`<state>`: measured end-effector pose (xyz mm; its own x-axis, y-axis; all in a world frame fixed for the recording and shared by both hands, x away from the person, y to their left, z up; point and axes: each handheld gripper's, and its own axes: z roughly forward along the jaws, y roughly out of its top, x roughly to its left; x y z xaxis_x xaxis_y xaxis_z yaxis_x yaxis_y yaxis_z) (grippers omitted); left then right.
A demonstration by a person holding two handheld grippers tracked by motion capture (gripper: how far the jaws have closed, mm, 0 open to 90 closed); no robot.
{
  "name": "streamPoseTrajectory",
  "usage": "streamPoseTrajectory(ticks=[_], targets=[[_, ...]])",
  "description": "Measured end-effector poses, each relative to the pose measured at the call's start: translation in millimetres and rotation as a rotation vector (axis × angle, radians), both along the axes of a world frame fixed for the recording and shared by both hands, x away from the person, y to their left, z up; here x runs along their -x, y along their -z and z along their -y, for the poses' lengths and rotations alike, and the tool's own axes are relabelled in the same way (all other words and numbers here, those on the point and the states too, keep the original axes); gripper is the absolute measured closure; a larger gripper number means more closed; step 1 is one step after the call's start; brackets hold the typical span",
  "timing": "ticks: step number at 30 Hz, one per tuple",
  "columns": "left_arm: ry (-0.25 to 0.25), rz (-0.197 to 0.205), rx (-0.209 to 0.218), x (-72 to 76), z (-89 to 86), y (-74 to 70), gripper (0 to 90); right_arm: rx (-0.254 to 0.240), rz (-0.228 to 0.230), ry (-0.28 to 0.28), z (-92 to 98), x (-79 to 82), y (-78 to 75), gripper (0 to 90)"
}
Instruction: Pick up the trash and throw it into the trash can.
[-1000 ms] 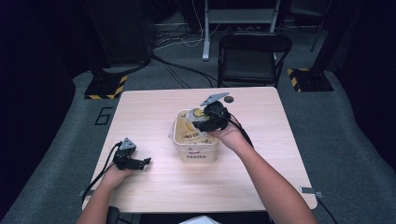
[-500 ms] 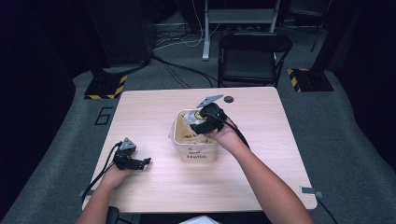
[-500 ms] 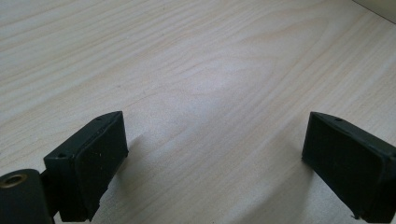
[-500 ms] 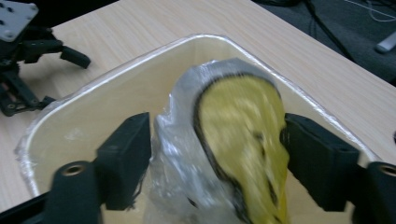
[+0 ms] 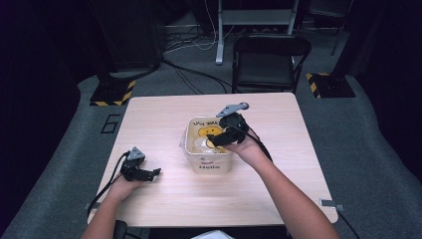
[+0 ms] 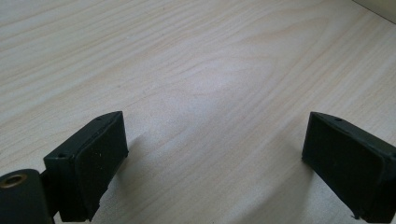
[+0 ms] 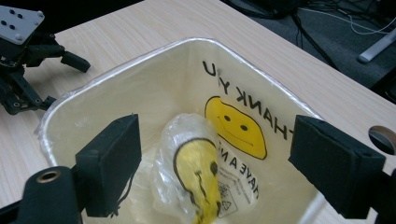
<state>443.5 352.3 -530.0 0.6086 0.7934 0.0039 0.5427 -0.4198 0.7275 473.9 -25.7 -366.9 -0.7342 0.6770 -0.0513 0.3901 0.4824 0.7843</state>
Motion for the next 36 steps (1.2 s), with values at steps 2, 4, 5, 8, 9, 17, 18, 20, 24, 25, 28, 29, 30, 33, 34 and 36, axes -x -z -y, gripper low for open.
streamPoseTrajectory(ticks=[2,4,5,8,9,17,18,20,24,25,28,29,30,33,34,36], targets=[[0.003,-0.005,-0.002,-0.1,-0.1,-0.4,6.1,-0.003,0.006,0.000,6.2,2.7,-1.1,16.0],[0.002,-0.007,0.000,-0.2,0.1,-0.5,6.0,-0.006,0.014,0.008,11.9,5.1,-2.1,16.1],[0.004,-0.006,-0.002,-0.3,-0.1,-0.6,6.0,-0.008,0.013,0.020,18.0,7.6,-3.2,16.1],[0.000,-0.005,0.003,-0.2,0.3,-0.3,6.0,-0.009,0.024,0.026,24.8,9.3,-4.6,16.1],[-0.002,-0.006,0.005,-0.1,0.4,-0.3,6.0,-0.015,0.015,0.036,32.0,11.3,-5.7,16.1],[-0.005,0.001,0.005,0.3,0.5,0.2,6.0,-0.030,0.020,0.075,59.9,18.6,-4.0,16.6],[-0.001,0.000,-0.001,0.2,0.2,0.0,6.1,-0.030,0.023,0.083,64.1,19.8,-3.0,16.6],[-0.001,0.000,0.000,0.2,0.2,0.0,6.0,-0.034,0.024,0.098,72.7,22.1,-0.6,16.6],[-0.005,0.001,0.005,0.3,0.6,0.3,6.1,-0.058,0.015,0.133,88.3,27.5,4.8,16.8],[-0.005,0.001,0.005,0.3,0.5,0.2,6.0,-0.062,0.014,0.140,91.6,28.6,6.5,16.8],[-0.006,0.001,0.006,0.3,0.6,0.3,6.0,-0.059,0.017,0.165,102.9,32.3,13.1,16.9],[-0.006,0.001,0.006,0.3,0.6,0.3,6.0,-0.061,0.017,0.171,105.6,33.1,14.8,16.9],[-0.006,0.001,0.006,0.3,0.5,0.3,6.0,-0.061,0.017,0.171,105.6,33.1,14.8,16.9],[-0.005,0.001,0.006,0.3,0.6,0.3,6.0,-0.062,0.014,0.189,113.0,35.2,20.4,17.0],[-0.006,0.001,0.006,0.3,0.6,0.3,6.1,-0.064,0.012,0.192,114.7,35.8,21.6,17.0],[-0.005,0.001,0.006,0.3,0.5,0.3,6.0,-0.071,0.011,0.201,118.7,37.5,25.0,17.0]])
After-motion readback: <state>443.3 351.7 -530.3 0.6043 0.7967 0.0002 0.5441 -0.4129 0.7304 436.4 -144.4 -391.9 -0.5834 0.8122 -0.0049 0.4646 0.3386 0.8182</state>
